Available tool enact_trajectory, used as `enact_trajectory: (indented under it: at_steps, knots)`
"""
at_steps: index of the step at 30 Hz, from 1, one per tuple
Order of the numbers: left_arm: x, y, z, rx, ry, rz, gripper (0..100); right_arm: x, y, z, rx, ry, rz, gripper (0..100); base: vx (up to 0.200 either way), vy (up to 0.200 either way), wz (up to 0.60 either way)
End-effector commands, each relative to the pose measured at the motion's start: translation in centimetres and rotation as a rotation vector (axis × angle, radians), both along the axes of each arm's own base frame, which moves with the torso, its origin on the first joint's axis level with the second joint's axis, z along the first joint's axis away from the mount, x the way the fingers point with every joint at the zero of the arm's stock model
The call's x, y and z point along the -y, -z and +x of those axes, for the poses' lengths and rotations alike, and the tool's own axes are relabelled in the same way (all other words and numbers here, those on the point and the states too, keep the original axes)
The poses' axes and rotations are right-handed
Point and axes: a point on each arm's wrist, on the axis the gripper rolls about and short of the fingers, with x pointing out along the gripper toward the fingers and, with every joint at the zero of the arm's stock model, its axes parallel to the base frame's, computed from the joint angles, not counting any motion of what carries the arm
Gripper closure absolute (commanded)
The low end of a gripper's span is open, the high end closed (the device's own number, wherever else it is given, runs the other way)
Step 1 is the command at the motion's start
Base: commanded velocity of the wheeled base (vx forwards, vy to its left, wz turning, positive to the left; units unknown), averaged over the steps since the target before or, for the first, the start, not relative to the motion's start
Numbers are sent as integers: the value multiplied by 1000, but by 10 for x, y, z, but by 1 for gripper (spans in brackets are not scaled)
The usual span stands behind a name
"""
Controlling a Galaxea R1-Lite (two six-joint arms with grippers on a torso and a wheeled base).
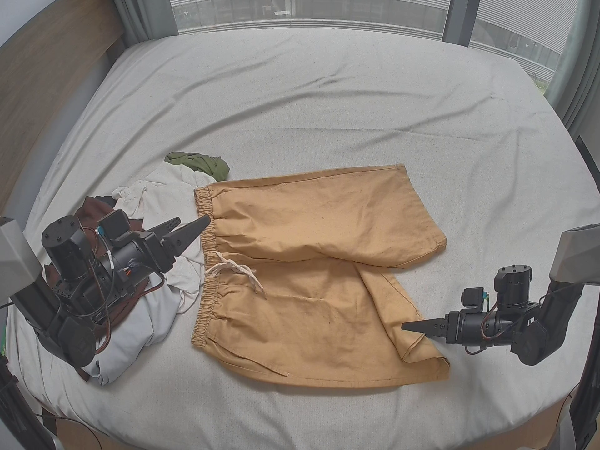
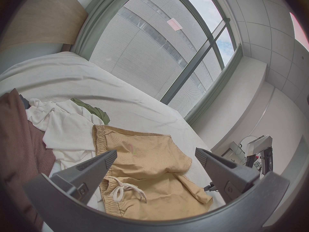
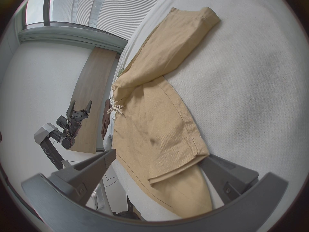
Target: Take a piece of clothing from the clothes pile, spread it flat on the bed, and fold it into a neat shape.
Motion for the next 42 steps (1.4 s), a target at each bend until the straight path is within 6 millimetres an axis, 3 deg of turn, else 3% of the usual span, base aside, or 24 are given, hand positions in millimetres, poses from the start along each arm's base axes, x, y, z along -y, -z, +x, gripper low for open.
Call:
enact_trajectory:
  at_steps: [1, 12, 13, 23, 34, 42]
  knots:
    - [0, -1, 0, 5, 0, -1, 0, 0, -14, 0, 41, 2, 14, 0, 0, 0, 0]
    - [0, -2, 2, 12, 0, -2, 0, 1, -16, 4, 52, 14, 17, 0, 0, 0, 0]
    - [0, -2, 2, 13, 0, -2, 0, 1, -16, 5, 56, 24, 12, 100, 0, 0, 0]
    - [0, -2, 1, 8, 0, -2, 0, 4, -14, 9, 63, 65, -11, 100, 0, 0, 0]
    - [1, 1, 2, 1, 2, -1, 0, 55, -43, 36, 201, 237, -6, 100, 0, 0, 0]
    - [2, 7, 1, -22, 8, 6, 0, 58, -41, 45, 212, 260, -13, 100, 0, 0, 0]
